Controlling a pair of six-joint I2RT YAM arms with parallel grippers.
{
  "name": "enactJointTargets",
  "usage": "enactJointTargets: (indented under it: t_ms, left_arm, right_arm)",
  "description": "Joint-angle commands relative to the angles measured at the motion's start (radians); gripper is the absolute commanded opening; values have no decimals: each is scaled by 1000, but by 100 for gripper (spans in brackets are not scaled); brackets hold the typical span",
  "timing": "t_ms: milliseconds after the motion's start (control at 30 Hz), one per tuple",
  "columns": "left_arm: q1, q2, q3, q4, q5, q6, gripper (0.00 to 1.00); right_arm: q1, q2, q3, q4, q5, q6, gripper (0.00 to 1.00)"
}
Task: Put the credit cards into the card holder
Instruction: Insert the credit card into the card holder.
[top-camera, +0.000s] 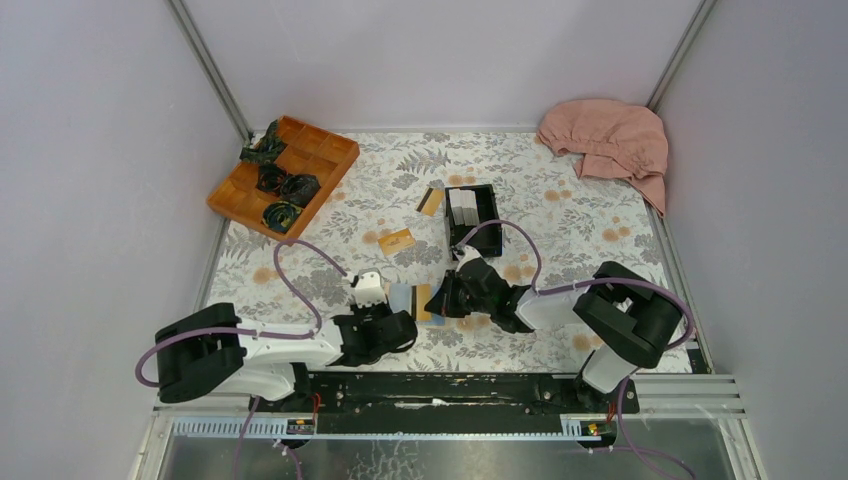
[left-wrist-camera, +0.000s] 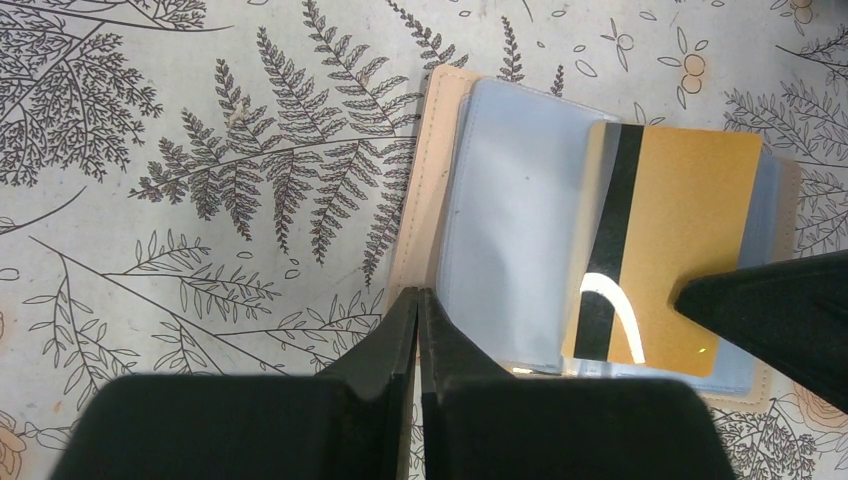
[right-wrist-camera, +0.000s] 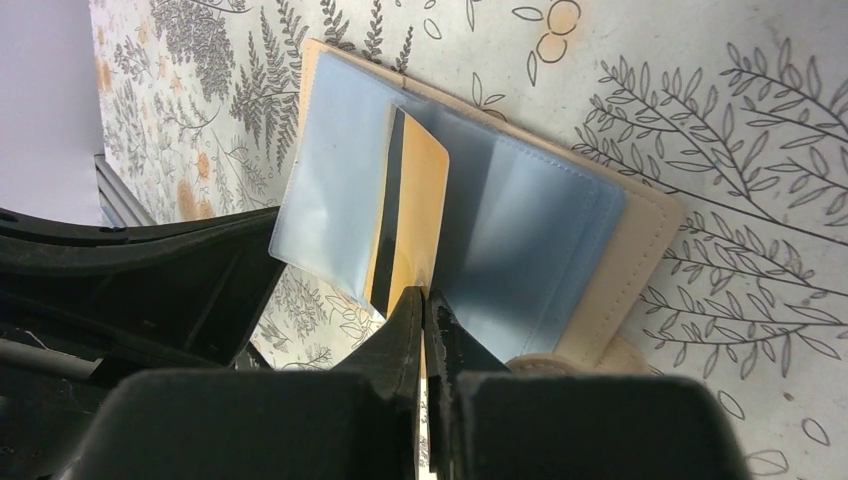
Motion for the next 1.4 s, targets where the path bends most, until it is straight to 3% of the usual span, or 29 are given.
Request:
enactJointTargets:
  t_ms: [0, 233, 567, 700, 833, 1033, 1367]
  left_arm:
    - [-5, 71, -29, 15, 140, -30, 5]
    - [-11, 85, -28, 21, 142, -30, 4]
    - [-24, 131, -7, 43, 148, -20, 3]
    - [-29, 139, -2, 48, 148, -19, 2]
    - [-33, 137, 1, 49, 148, -19, 2]
    - [-35, 137, 1, 56, 149, -17, 1]
    - [-35, 133, -8, 62, 148, -20, 1]
  right_arm:
    - [-8, 39, -4, 15, -24, 4, 0]
    - [-2, 111, -18, 110, -57, 64, 0]
    - [55, 135, 40, 52, 3, 68, 0]
    - [71, 123, 84, -46, 41, 36, 25]
    - [77, 95, 110, -129, 75, 9, 37]
    - [77, 53, 121, -207, 126, -16, 43]
    - [77, 18, 169, -294, 178, -48, 41]
